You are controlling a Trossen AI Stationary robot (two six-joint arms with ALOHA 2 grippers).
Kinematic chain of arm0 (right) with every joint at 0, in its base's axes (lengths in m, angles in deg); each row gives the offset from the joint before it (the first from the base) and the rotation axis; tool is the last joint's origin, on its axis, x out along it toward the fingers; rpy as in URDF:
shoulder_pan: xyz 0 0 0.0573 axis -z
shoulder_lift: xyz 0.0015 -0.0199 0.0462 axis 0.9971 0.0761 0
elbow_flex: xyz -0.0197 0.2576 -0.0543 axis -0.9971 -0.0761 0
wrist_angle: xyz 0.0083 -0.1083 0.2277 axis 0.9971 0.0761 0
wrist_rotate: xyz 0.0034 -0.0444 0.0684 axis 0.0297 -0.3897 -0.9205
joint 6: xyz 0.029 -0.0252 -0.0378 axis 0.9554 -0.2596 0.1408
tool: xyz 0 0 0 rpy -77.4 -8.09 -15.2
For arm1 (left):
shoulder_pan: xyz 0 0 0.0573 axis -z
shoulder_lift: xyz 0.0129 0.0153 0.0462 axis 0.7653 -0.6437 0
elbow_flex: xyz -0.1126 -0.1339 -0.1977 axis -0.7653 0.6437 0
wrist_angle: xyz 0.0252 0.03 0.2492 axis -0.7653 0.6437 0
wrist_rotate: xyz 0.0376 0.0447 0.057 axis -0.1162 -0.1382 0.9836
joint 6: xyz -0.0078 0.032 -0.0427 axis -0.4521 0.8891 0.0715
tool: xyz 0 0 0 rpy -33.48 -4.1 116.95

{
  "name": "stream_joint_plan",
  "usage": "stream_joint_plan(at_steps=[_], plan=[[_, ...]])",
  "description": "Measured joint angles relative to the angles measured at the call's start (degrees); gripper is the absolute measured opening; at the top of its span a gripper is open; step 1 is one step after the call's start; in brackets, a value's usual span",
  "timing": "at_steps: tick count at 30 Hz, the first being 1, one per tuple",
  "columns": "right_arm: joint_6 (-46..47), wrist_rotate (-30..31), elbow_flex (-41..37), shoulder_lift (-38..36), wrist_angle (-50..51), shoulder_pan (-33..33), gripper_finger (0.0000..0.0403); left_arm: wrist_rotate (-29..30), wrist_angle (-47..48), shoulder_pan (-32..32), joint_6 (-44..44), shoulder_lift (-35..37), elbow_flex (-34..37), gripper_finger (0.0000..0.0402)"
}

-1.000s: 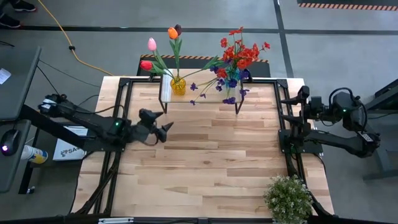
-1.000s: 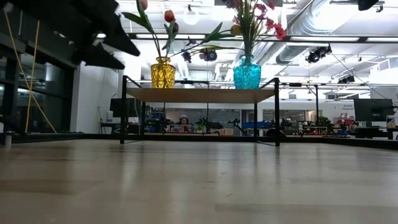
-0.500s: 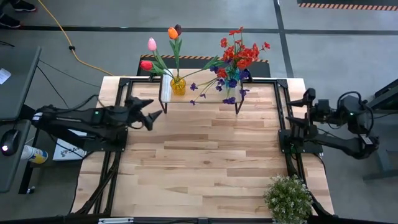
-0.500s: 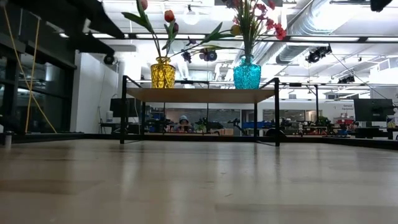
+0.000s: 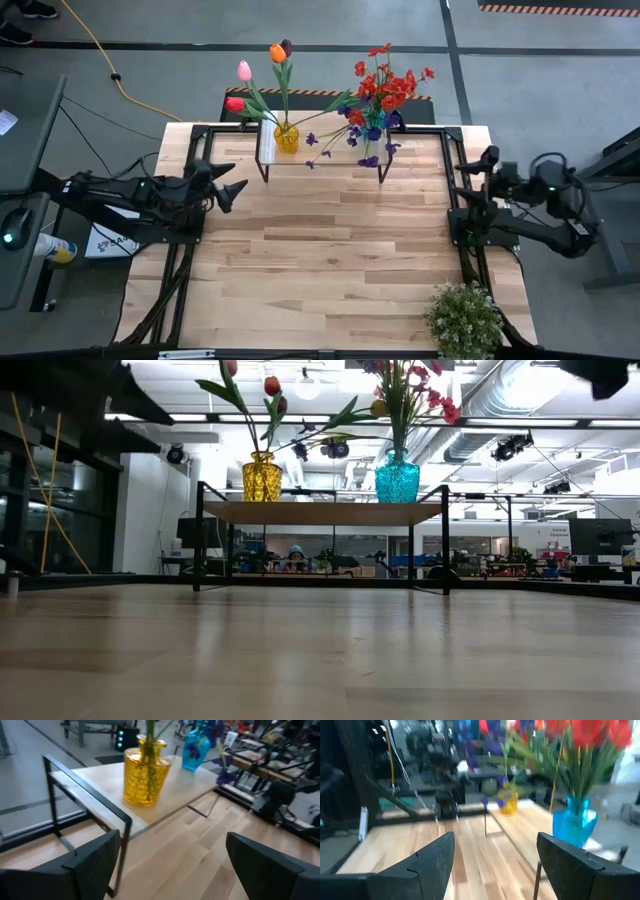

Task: Pick and place flowers into a vace then onto a shelf
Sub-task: Return to Home Position

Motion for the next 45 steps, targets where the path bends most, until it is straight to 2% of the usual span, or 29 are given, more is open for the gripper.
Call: stream_joint_plan(at_steps=[9, 16, 20, 26, 32, 39, 45], plan=[[0.2, -1.9, -2.4, 0.3, -5.3, 0.0, 0.0273, 0.4, -7.0, 2.3, -0.5, 5.8, 9.0, 0.0395], [2.3, -3.6, -15.0, 0.1, -19.9, 0.0, 0.0273, 1.0, -8.5, 2.3, -0.1, 5.9, 11.2, 0.0395], [4.5, -7.0, -22.6, 0.1, -29.9, 0.0, 0.0273, 1.1, -9.9, 2.3, -0.7, 5.9, 12.9, 0.0395], [7.0, -7.2, -31.1, 0.0, -41.4, 0.0, 0.0273, 1.2, -12.1, 2.3, -2.8, 5.9, 15.8, 0.0395], [9.4, -6.7, -35.5, 0.0, -44.6, 0.0, 0.0273, 1.6, -12.8, 2.3, -2.5, 5.9, 17.4, 0.0395], [7.1, -6.4, -35.7, 0.1, -44.0, 0.0, 0.0273, 3.9, -14.8, 2.3, -2.3, 5.9, 20.0, 0.0395], [5.9, -4.4, -35.7, 0.2, -41.7, 0.0, 0.0273, 4.9, -19.8, 2.3, 1.4, 5.9, 21.6, 0.0395]])
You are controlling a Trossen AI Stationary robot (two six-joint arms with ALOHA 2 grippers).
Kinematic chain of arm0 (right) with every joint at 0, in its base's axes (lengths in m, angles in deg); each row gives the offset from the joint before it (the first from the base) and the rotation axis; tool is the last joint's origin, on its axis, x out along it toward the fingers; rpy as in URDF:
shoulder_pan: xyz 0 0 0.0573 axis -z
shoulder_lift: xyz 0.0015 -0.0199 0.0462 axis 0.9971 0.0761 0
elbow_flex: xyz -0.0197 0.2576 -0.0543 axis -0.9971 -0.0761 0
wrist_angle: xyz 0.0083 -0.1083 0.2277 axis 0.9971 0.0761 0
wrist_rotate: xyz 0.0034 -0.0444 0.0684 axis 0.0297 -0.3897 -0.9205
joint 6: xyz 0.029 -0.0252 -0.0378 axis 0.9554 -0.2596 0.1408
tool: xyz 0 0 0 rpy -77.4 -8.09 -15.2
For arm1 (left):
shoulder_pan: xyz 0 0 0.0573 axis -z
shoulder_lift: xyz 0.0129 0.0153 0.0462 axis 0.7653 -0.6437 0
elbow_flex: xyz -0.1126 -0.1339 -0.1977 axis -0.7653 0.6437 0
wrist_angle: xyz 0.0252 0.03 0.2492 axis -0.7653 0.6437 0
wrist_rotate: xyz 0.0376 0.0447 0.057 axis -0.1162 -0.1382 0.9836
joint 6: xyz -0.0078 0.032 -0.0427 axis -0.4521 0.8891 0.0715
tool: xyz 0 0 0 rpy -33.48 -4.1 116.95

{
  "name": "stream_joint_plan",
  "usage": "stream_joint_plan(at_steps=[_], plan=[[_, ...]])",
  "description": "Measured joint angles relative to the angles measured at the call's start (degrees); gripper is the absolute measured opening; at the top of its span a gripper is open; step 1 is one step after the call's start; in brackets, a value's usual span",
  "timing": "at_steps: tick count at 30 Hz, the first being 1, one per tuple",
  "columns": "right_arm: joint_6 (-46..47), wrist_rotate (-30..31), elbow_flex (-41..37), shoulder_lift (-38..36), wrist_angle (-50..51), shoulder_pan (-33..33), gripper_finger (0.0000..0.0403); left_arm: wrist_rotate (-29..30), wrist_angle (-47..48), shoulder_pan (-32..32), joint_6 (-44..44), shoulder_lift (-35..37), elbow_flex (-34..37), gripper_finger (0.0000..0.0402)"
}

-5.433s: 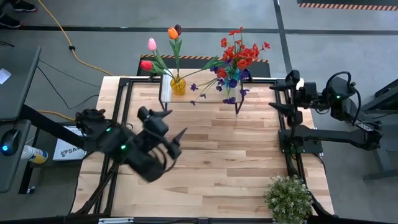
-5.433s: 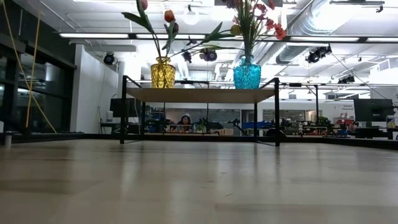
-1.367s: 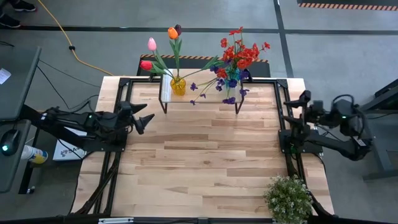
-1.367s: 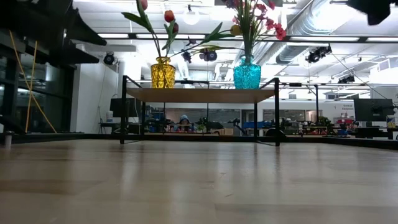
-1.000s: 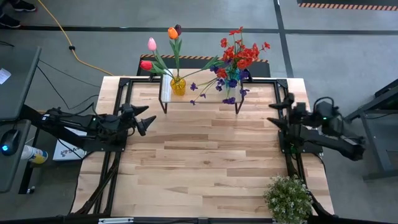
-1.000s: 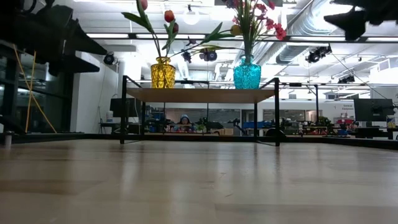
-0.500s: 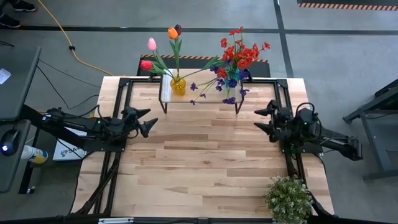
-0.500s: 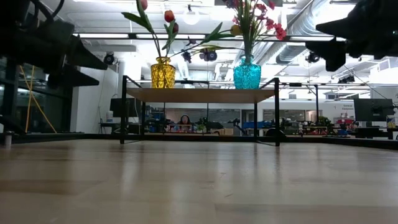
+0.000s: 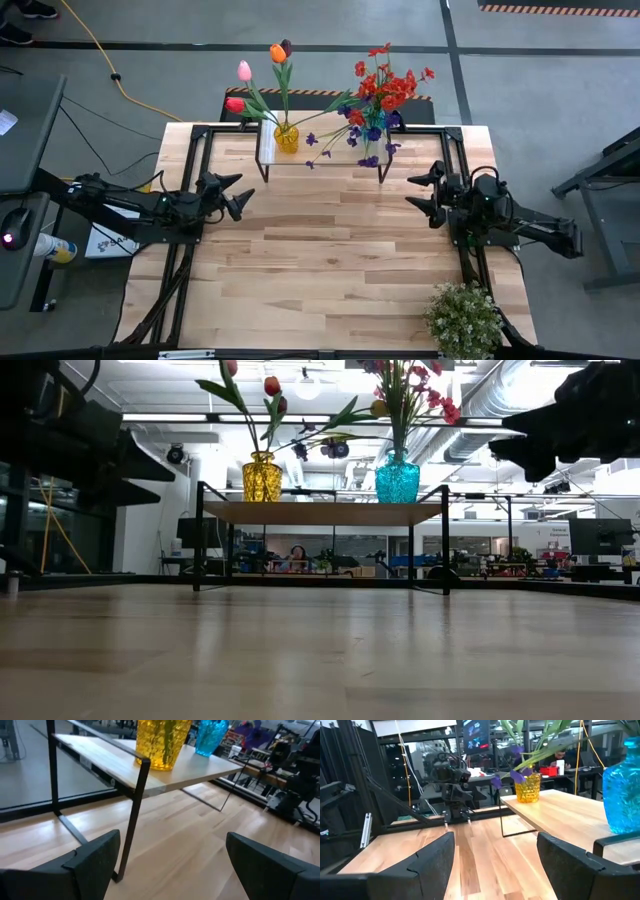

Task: Pick and place flowers into a vace then onto a shelf
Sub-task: Return to Home Position

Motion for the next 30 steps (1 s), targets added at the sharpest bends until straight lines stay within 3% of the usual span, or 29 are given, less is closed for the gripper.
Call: stream_joint_plan(at_steps=[6, 12, 19, 30], plan=[[-0.8, -0.3, 0.0, 0.0, 0.6, 0.0, 0.0273, -0.3, -6.2, 0.0, 4.0, 0.0, 2.0, 0.0395], [-1.2, 0.1, -0.2, 0.0, 0.3, 0.0, 0.0273, 0.2, -6.2, 0.0, 5.5, 0.0, 2.0, 0.0395], [-0.6, 4.4, -3.1, 0.4, -2.3, -0.1, 0.0273, 5.9, -6.2, 0.0, 5.7, 0.0, 2.1, 0.0395], [-2.5, 3.9, -3.1, 0.4, -3.1, -0.1, 0.0273, 5.3, -6.8, 0.0, 5.0, 0.0, 2.2, 0.0395]])
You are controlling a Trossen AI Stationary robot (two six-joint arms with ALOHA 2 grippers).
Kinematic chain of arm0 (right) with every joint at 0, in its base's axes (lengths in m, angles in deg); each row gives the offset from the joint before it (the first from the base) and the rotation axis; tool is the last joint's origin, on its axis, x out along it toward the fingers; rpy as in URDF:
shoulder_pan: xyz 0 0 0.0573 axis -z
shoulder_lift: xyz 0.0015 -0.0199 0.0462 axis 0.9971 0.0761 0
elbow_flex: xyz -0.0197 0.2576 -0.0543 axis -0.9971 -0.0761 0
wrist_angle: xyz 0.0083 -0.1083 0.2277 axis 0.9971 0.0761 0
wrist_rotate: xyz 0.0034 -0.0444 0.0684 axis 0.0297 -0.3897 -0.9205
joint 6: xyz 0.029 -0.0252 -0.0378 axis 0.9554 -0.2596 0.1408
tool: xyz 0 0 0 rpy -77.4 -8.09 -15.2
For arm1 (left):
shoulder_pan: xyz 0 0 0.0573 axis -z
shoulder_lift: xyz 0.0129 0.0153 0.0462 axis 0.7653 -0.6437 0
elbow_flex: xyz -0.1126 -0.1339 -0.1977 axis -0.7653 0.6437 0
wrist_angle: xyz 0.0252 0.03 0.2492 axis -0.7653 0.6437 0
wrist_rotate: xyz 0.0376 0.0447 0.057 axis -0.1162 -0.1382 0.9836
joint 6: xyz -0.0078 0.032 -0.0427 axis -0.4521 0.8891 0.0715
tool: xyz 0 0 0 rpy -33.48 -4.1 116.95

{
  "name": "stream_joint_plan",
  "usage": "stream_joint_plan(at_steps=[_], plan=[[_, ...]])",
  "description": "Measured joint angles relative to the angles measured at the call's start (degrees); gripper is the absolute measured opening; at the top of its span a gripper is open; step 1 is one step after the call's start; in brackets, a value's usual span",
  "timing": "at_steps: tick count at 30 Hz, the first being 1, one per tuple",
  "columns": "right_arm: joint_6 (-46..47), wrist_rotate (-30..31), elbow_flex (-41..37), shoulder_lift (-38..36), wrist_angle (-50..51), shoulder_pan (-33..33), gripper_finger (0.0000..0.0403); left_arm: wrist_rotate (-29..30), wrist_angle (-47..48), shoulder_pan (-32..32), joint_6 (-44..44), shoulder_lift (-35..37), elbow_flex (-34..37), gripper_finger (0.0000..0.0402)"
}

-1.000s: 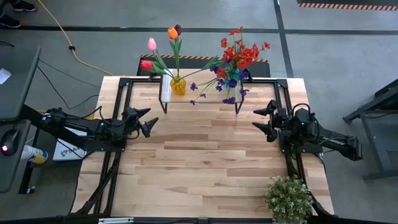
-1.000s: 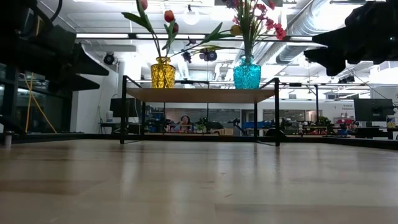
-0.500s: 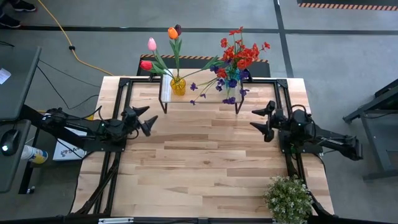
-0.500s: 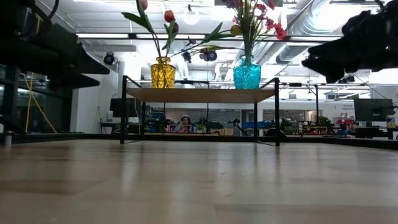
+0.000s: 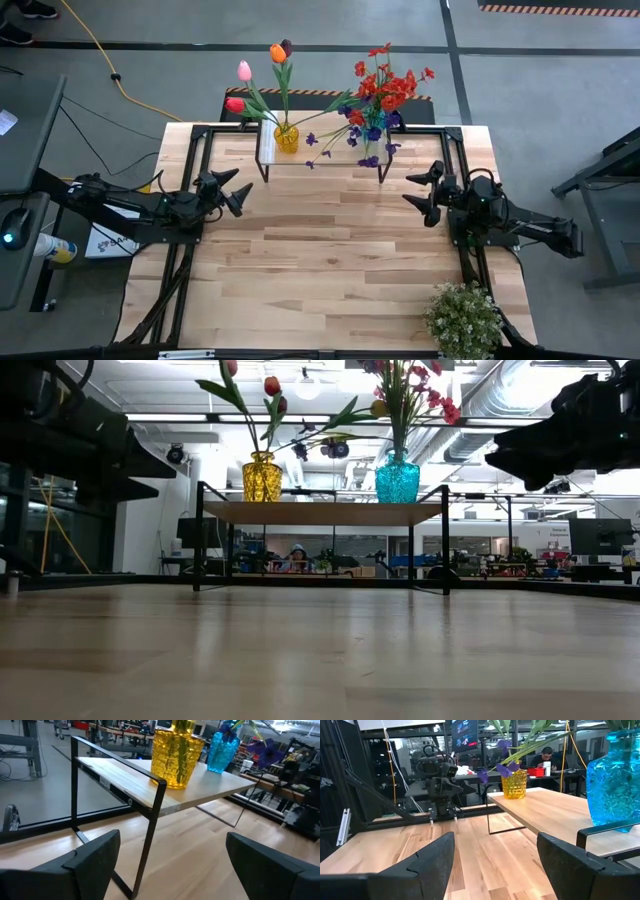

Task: Pick and place flowers into a vace then onto a shelf
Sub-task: Return to Home Position

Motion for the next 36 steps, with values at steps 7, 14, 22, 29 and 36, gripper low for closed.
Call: stream_joint_plan(at_steps=[7, 14, 22, 29, 36], plan=[[2.3, -0.2, 0.0, 0.0, 0.0, 0.0, 0.0273, -1.1, -0.2, 0.0, -0.1, 0.0, 0.0, 0.0395], [2.3, -0.5, 0.0, 0.0, 0.0, 0.0, 0.0273, -1.1, 0.9, 0.0, -0.1, 0.0, 0.0, 0.0395], [2.3, -0.5, -0.1, 0.0, 0.1, 0.0, 0.0273, -1.1, 1.0, 0.0, 0.0, 0.0, 0.0, 0.0395], [2.3, -0.6, -0.1, 0.0, 0.1, 0.0, 0.0273, -1.1, 1.0, 0.0, 0.1, 0.0, 0.0, 0.0395], [2.3, -0.6, -0.1, 0.0, 0.1, 0.0, 0.0273, -1.1, 1.0, 0.0, 0.0, 0.0, 0.0, 0.0395]])
